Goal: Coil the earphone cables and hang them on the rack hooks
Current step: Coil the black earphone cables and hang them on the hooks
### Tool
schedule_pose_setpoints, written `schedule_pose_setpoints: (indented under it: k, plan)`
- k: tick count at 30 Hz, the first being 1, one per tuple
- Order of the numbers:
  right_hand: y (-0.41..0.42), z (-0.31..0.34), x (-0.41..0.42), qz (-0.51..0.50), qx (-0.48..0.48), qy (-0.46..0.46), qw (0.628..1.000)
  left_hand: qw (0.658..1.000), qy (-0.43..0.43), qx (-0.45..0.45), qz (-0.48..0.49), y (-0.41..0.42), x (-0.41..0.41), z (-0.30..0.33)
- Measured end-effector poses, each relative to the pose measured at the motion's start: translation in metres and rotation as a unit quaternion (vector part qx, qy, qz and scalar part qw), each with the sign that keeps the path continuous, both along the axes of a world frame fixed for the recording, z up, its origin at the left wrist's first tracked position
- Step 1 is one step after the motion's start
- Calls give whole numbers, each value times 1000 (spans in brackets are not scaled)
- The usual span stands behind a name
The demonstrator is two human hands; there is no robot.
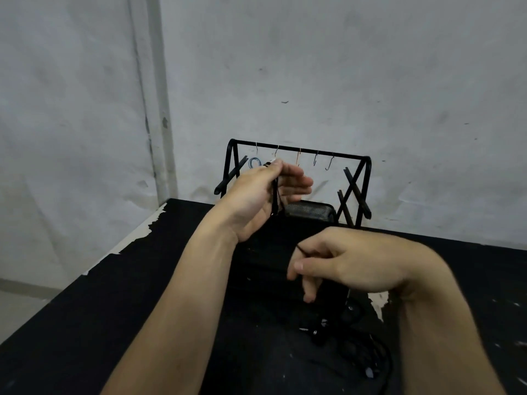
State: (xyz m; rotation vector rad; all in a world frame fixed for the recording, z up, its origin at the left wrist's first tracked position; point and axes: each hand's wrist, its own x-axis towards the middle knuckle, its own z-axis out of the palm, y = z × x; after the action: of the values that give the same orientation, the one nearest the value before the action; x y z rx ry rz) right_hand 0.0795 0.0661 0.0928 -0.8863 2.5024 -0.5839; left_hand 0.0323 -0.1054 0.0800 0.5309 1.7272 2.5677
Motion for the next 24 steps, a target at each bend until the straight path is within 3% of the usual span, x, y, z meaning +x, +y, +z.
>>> schedule_pose_setpoints:
  k: [3,5,8,10,14,17,24]
  plan:
    - [16,15,9,-39,-16,86,995,997,9,-77,7,6,3,-2]
    - [24,16,10,-58,-57,91,992,990,19,-137,3,11,5,-4]
    - [29,13,5,-76,-126,99,984,942,80,-326,13,11,9,-5]
    - [33,12,1,-80,-161,128,975,914,97,-394,-17,8,13,-6]
    - [40,12,-5,-110,-184,183,959,919,66,-357,-152,3,19,-7]
    - [46,10,-9,-115,-183,187,958,918,98,-331,-198,1,14,-12]
    - [53,-2,-18,-130,-49,32,990,991,59,-16,-119,-13,-1,-4]
